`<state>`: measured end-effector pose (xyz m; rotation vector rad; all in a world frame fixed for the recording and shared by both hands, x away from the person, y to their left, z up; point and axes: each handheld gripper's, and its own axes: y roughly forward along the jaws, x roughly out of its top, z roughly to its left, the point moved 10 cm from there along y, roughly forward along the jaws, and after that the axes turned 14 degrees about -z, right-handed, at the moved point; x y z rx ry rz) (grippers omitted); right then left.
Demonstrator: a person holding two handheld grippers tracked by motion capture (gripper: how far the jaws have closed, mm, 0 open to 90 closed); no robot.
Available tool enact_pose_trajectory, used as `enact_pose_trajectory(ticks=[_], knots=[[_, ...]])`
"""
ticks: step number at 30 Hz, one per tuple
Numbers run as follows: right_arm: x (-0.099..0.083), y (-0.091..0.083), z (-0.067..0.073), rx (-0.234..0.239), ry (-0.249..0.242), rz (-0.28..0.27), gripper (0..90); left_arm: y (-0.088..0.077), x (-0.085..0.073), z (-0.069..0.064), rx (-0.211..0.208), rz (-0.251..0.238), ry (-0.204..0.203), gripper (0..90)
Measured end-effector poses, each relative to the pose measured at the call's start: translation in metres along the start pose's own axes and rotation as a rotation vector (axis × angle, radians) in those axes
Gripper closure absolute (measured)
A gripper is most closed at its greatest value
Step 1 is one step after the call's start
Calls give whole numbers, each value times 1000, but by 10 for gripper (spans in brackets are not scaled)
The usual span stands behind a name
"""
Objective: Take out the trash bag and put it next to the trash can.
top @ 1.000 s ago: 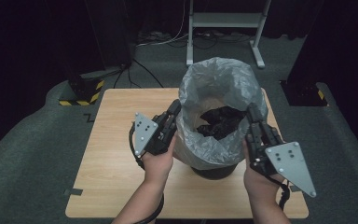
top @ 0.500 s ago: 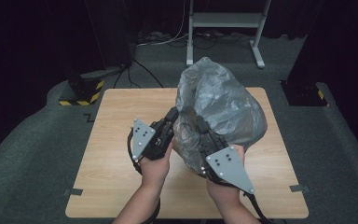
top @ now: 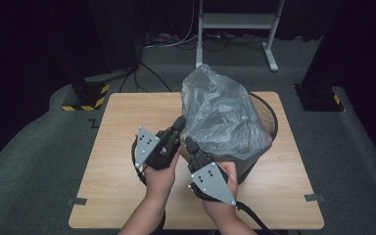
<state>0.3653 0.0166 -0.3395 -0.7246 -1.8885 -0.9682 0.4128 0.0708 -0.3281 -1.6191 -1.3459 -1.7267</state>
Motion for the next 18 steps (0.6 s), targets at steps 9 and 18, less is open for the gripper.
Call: enact_pose_trajectory(ticks=[9, 18], knots=[[-13, -1, 1, 12, -8, 14, 900, 0, 21, 5, -33, -24, -88, 507], [-17, -4, 0, 30, 1, 18, 900, 16, -14, 7, -73, 233, -208, 453]])
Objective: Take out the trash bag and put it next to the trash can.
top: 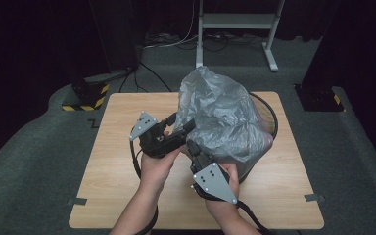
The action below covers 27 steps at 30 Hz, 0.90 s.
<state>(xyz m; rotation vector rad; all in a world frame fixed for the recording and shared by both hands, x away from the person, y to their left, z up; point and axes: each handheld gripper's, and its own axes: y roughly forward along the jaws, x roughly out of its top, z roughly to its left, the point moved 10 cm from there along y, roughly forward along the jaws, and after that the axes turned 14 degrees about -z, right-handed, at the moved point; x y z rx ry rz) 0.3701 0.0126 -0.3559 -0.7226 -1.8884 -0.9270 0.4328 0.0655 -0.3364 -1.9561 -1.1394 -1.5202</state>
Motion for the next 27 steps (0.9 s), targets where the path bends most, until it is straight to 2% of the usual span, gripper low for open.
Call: enact_pose_trajectory(ticks=[3, 4, 5, 6, 7, 8, 9, 10, 11, 14, 15, 16, 18, 22, 27], knots=[[1, -1, 1, 10, 10, -1, 891, 1, 1, 0, -1, 3, 4, 629], [2, -1, 1, 17, 17, -2, 864, 1, 1, -1, 6, 7, 14, 674], [6, -5, 0, 35, 37, -2, 834, 2, 0, -3, 10, 13, 47, 733], [6, -5, 0, 35, 37, -2, 834, 2, 0, -3, 10, 13, 47, 768], [13, -9, -2, 46, 76, -9, 786, 2, -1, -3, 16, 19, 60, 799], [13, -9, -2, 46, 76, -9, 786, 3, -1, -3, 22, 23, 72, 799], [22, -14, -4, 53, 101, -25, 724, 3, 0, -3, 30, 22, 87, 836], [22, -14, -4, 53, 101, -25, 724, 3, 0, -3, 30, 22, 87, 843], [32, -19, -7, 61, 119, -35, 677, 4, 1, -4, 39, 15, 105, 852], [42, -24, -14, 63, 133, -46, 648, 3, 4, -5, 53, 4, 121, 859], [49, -27, -23, 64, 158, -40, 593, 3, 5, -5, 57, -4, 127, 864], [53, -29, -30, 57, 168, -39, 569, 3, 8, -7, 64, -10, 149, 864], [56, -31, -45, 26, 176, -24, 507, 4, 12, -10, 66, -23, 163, 866], [60, -40, -82, -43, 162, -22, 461, 3, 22, -14, 67, -53, 196, 872], [54, -56, -129, -139, 165, 7, 418, 3, 33, -17, 69, -90, 205, 879]])
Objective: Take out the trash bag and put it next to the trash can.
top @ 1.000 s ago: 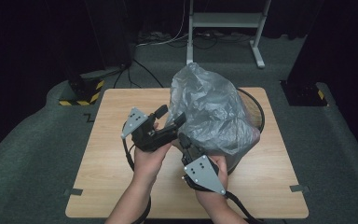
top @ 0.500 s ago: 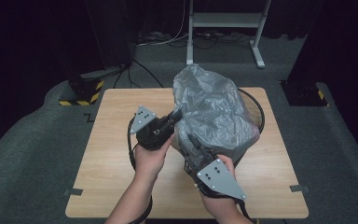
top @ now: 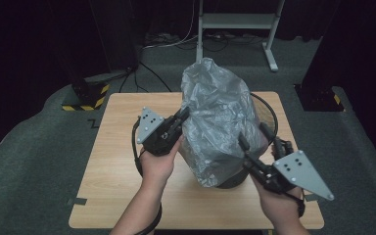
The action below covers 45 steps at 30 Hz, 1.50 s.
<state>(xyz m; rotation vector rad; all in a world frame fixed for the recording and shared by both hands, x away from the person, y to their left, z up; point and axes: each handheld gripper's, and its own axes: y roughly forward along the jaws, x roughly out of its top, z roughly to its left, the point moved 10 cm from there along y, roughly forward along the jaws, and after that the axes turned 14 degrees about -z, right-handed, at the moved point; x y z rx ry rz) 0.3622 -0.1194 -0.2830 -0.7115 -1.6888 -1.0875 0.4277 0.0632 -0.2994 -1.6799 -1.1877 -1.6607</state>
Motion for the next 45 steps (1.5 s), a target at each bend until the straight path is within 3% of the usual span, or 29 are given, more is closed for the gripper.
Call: enact_pose_trajectory(ticks=[7, 11, 15, 18, 20, 24, 33, 35, 37, 40, 45], knots=[[-11, -6, -54, -110, 12, 38, 378, -2, 11, 4, 15, -37, 1, 880], [-18, -8, -69, -148, -6, 49, 363, -4, 20, 8, 23, -68, 1, 881], [-38, -14, -84, -188, -25, 95, 341, -5, 33, 9, 25, -100, 13, 881], [-61, -22, -98, -238, -19, 144, 229, -9, 47, 9, 34, -132, 26, 882], [-65, -25, -104, -262, -5, 121, 228, -13, 55, 7, 36, -153, 38, 882], [-77, -31, -114, -294, -12, 164, 216, -18, 67, 8, 44, -186, 47, 882], [-115, -42, -123, -297, -24, 246, 190, -27, 88, 10, 59, -245, 54, 883], [-134, -43, -123, -298, 3, 271, 162, -31, 90, 11, 66, -260, 50, 883], [-142, -42, -123, -296, 12, 285, 155, -35, 93, 14, 76, -269, 46, 883], [-174, -43, -124, -297, 3, 331, 150, -41, 98, 17, 89, -286, 50, 883], [-199, -48, -132, -328, 3, 378, 149, -49, 113, 24, 109, -317, 59, 884]])
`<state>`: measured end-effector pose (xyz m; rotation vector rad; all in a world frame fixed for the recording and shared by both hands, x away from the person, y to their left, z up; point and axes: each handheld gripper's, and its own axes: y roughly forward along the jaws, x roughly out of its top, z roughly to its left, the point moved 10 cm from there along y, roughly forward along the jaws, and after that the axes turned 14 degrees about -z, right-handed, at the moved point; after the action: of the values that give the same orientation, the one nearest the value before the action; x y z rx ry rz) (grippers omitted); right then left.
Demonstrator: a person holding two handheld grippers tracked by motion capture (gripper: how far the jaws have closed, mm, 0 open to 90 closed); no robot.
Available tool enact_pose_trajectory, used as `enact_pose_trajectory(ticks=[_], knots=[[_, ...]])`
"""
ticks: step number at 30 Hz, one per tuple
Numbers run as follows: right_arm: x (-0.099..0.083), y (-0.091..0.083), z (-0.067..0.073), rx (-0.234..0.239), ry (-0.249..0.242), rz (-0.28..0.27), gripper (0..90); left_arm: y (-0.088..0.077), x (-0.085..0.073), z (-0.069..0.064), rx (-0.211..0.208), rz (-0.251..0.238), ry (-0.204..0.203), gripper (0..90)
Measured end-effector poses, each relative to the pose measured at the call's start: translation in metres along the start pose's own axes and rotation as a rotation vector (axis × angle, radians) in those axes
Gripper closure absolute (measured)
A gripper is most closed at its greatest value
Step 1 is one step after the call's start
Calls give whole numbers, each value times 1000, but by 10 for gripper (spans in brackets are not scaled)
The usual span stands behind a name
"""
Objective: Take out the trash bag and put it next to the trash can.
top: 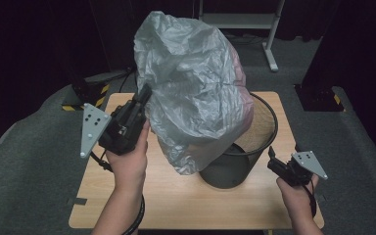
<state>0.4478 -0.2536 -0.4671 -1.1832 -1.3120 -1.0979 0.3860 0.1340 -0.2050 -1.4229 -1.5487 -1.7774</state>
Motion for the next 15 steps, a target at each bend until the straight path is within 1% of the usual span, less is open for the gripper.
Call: enact_pose_trajectory(ticks=[1, 2, 3, 4, 5, 6, 7, 8, 10, 11, 15], knots=[[-7, 2, -2, -5, -4, 20, 149, 0, 3, 1, 1, -5, 3, 884], [-19, 4, -4, -15, -19, 60, 149, 0, 6, 3, 3, -11, 7, 884], [-19, 4, -4, -15, -19, 60, 149, 0, 8, 4, 3, -15, 7, 884], [-28, 5, -5, -14, -24, 82, 149, -1, 11, 6, 6, -19, 8, 884], [-31, 6, -6, -16, -29, 93, 148, -1, 15, 9, 11, -29, 9, 884], [-33, 6, -7, -19, -36, 103, 149, -1, 15, 9, 11, -29, 9, 884], [-35, 7, -8, -23, -39, 107, 149, -2, 17, 12, 17, -31, 20, 884], [-35, 7, -8, -23, -39, 107, 149, -2, 17, 12, 17, -31, 20, 884], [-37, 7, -8, -23, -47, 110, 149, -4, 20, 19, 34, -44, 13, 884], [-37, 7, -8, -23, -47, 110, 149, -4, 20, 19, 34, -44, 13, 884], [-38, 6, -6, -14, -54, 111, 148, -9, 28, 32, 61, -62, 14, 884]])
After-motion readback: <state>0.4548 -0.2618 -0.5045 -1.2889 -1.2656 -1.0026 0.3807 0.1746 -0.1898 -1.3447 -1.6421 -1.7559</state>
